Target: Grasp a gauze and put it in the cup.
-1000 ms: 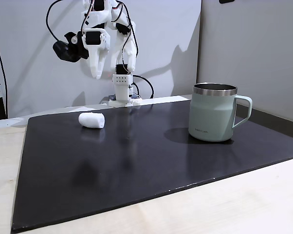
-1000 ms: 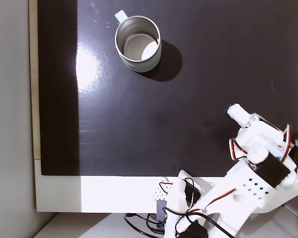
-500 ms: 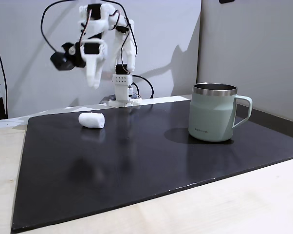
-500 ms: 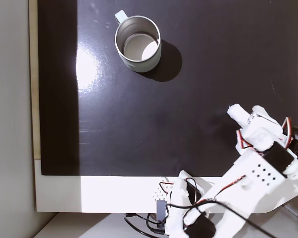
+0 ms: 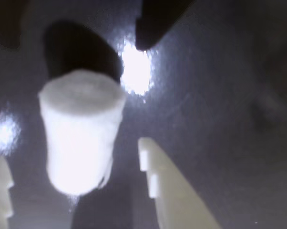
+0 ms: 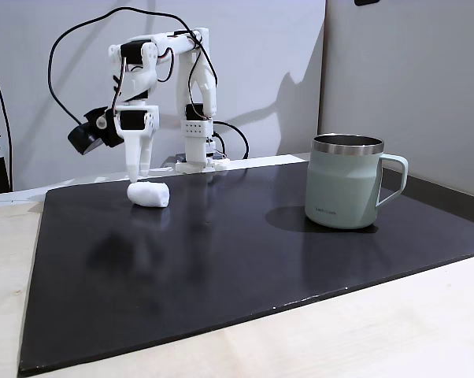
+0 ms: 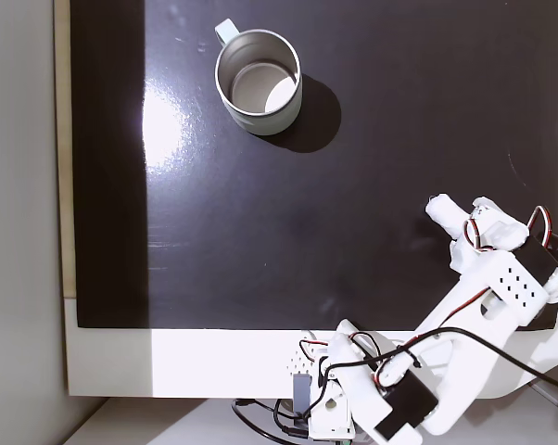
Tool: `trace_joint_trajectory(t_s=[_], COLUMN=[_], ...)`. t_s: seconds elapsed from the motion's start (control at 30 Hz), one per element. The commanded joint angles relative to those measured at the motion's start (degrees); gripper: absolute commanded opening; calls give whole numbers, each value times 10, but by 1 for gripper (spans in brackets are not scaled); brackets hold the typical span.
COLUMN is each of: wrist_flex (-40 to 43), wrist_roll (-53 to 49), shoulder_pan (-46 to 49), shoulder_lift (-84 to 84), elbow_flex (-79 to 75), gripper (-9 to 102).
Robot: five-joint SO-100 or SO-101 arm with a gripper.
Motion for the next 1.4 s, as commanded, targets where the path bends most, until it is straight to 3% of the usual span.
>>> trace_joint_trajectory(t_s=[0.0, 0.67, 0.77, 1.07, 1.37], wrist_flex=[-10, -50, -51, -45, 49], wrist_roll=[-1, -2, -2, 5, 29], shoulder_pan=[-12, -24, -24, -24, -25], shoulder_lift=[-1, -72, -77, -81, -61], elbow_flex=[-10, 6, 4, 1, -83], gripper=[30, 28, 25, 0, 0])
